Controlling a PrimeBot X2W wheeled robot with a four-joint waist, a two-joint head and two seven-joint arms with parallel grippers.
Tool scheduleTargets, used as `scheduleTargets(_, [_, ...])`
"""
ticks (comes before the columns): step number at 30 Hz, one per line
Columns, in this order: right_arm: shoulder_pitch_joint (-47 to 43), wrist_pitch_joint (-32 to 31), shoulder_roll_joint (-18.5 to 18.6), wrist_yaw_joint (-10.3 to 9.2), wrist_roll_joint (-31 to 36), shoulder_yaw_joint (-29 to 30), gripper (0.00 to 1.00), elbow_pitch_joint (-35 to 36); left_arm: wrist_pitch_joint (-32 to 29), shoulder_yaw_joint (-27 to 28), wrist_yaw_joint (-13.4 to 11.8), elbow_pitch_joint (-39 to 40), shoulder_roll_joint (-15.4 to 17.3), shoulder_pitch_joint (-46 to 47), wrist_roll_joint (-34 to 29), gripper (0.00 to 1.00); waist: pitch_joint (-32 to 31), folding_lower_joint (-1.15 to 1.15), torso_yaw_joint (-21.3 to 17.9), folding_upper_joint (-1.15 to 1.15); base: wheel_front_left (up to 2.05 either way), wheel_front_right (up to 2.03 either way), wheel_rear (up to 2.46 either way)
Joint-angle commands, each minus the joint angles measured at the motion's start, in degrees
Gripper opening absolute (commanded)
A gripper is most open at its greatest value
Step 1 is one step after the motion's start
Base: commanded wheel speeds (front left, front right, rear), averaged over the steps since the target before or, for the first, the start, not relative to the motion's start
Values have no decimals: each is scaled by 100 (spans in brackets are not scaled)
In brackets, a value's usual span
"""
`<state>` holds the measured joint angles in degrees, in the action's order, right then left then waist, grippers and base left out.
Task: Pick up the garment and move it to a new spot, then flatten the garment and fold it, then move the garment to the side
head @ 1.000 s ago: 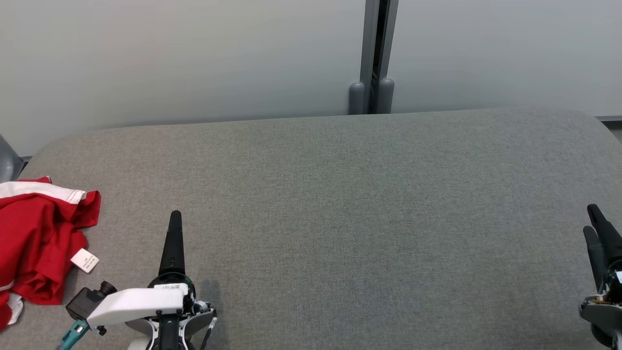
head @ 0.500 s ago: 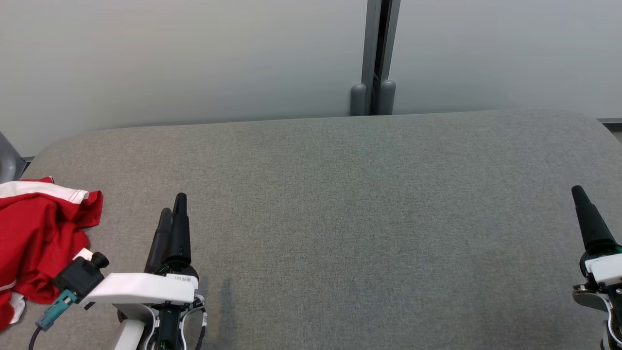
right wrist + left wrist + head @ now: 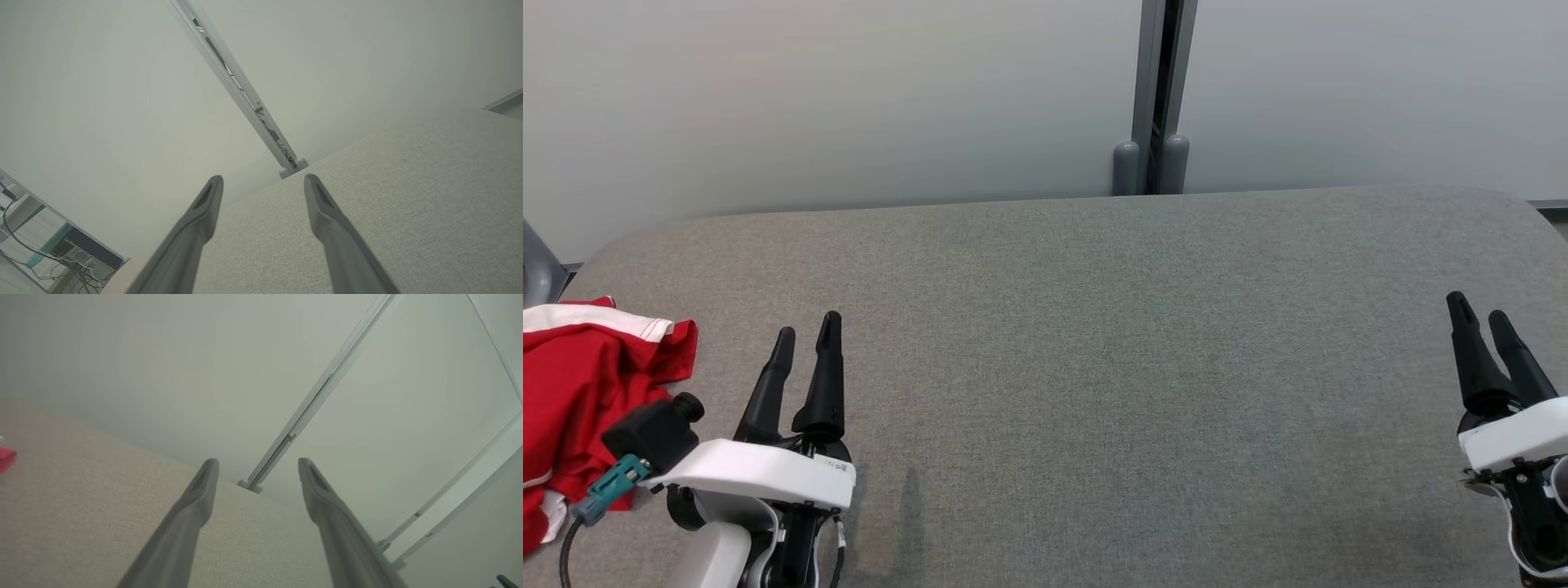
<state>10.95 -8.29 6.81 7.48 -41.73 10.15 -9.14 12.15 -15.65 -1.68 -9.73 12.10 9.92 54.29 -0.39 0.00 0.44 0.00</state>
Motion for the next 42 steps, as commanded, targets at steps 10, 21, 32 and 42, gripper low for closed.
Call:
scheduleTargets(10, [-104, 333, 12, 2, 873, -365, 100, 21, -89, -11, -288, 220, 171, -28, -782, 100, -23, 0, 0, 0, 0, 0, 0])
scheduleTargets(21, [-219, 723, -97, 2, 1737, -594, 100, -257, -129, -80, -492, 55, 304, -122, -1468, 100, -45, 0, -2, 0, 0, 0, 0])
scheduleTargets(32, [-241, 1030, -158, 1, 2379, -755, 100, -317, -113, -125, -652, -43, 322, -172, -1923, 100, -62, 0, -13, 0, 0, 0, 0])
scheduleTargets(42, [-320, 1261, -232, 1, 2912, -868, 100, -192, -195, -132, -764, -122, 400, -190, -2282, 100, -76, 0, -22, 0, 0, 0, 0])
